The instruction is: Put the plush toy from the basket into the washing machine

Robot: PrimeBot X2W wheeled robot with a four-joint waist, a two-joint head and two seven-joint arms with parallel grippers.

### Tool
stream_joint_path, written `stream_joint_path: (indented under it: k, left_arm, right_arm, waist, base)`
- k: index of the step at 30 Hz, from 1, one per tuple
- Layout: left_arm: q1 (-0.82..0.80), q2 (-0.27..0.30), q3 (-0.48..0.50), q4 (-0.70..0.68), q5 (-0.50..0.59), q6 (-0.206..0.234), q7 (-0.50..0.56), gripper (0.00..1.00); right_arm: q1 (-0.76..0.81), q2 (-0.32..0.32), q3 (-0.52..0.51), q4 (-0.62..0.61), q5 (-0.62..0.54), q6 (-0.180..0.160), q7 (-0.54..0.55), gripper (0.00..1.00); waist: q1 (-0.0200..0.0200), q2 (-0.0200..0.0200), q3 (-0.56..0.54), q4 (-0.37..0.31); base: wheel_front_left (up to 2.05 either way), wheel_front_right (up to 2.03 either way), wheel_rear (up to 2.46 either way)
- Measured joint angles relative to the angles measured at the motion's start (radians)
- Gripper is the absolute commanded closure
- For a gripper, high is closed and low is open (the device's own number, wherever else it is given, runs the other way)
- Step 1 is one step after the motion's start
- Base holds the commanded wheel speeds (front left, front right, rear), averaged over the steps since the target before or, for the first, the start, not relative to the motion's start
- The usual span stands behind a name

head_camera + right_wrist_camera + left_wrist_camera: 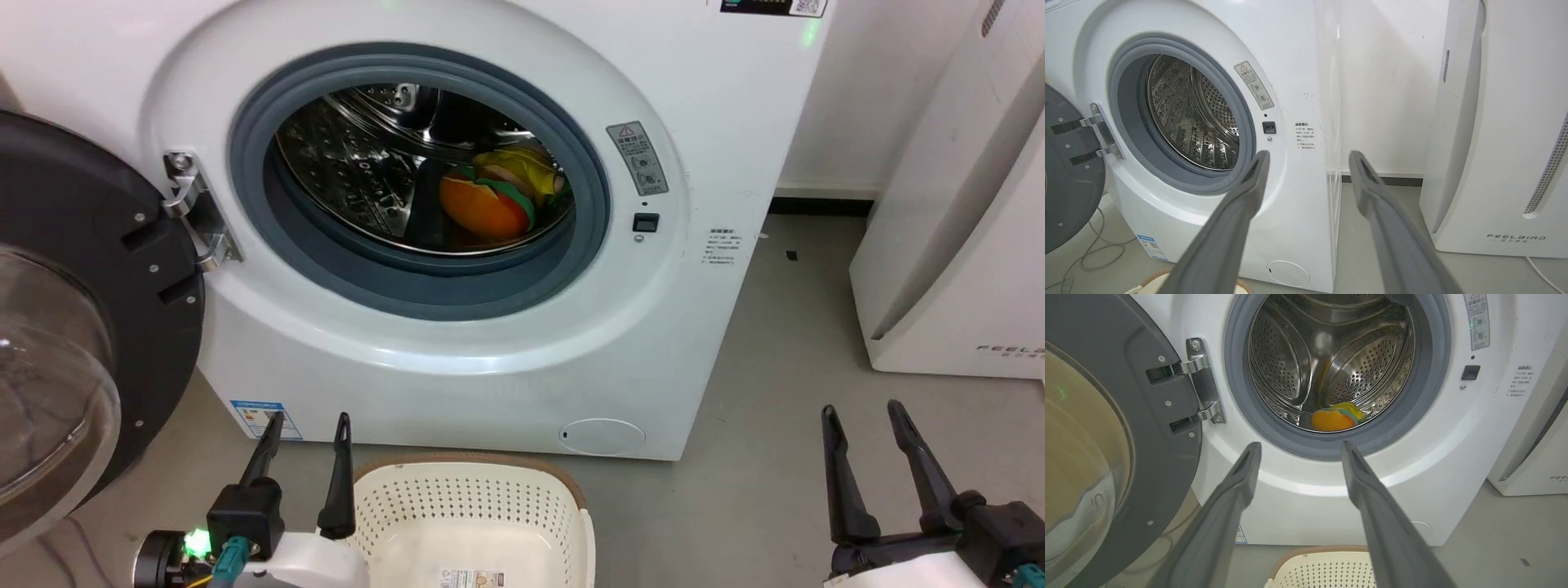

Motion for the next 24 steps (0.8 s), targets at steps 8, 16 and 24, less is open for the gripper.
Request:
stream_joint_path:
  k: [8, 16, 24]
  left_arm:
    - [0.008, -0.003, -0.002, -0.001, -0.001, -0.006, 0.002, 1.00]
    - [0.008, -0.004, -0.001, -0.009, -0.001, -0.006, 0.019, 1.00]
    - [0.008, -0.005, 0.000, -0.020, 0.000, -0.006, 0.033, 1.00]
  right_arm:
    - [0.002, 0.000, -0.001, 0.004, 0.001, 0.000, 0.001, 1.00]
    - [0.002, 0.000, 0.000, 0.004, -0.001, 0.000, 0.017, 1.00]
    - [0.001, 0.000, 0.002, 0.004, -0.009, 0.000, 0.032, 1.00]
  waist:
    - [0.0000, 0.0000, -0.001, 0.004]
    - [0.0001, 0.0000, -0.001, -0.001]
    - [0.0002, 0.0000, -0.002, -0.005]
  base:
    - [0.00, 0.00, 0.00]
    - [0.00, 0.00, 0.00]
    - [0.00, 0.00, 0.00]
